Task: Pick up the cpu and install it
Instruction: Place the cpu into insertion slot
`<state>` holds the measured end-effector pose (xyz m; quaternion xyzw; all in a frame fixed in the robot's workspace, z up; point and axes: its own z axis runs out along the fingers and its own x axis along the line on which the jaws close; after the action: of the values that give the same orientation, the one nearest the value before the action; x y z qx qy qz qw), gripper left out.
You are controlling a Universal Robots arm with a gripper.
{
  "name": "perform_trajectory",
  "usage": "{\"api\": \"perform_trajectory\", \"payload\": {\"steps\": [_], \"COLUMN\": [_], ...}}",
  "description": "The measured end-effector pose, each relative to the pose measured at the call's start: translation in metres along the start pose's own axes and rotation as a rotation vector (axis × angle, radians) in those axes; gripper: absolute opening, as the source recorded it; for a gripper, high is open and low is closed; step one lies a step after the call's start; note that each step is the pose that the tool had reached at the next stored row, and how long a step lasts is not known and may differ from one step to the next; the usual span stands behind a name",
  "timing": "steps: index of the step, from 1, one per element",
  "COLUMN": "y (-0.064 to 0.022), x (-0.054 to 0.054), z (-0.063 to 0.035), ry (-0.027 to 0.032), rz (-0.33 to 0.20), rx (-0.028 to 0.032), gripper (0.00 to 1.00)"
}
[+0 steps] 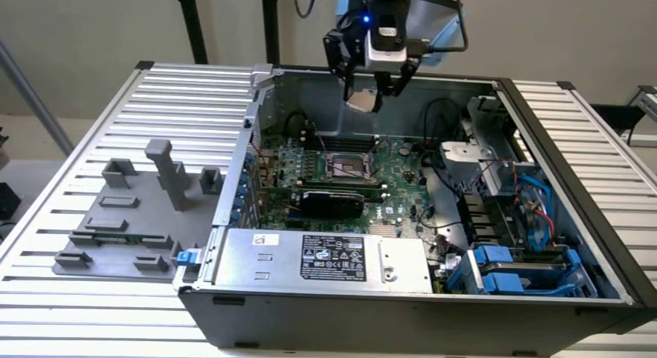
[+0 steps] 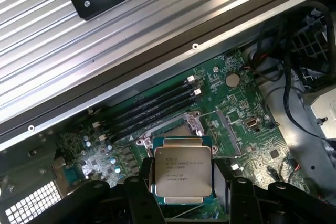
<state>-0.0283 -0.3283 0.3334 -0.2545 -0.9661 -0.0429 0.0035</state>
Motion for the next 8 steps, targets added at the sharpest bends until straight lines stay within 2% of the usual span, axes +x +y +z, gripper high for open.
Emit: {"api": "perform_trajectory", "payload": {"steps": [8], "y": [-0.0004], "x": [-0.0001], "z": [0.0048], "ry": [-0.0118], "rz": [0.145], "rx": [-0.0041], "gripper": [0.55]}}
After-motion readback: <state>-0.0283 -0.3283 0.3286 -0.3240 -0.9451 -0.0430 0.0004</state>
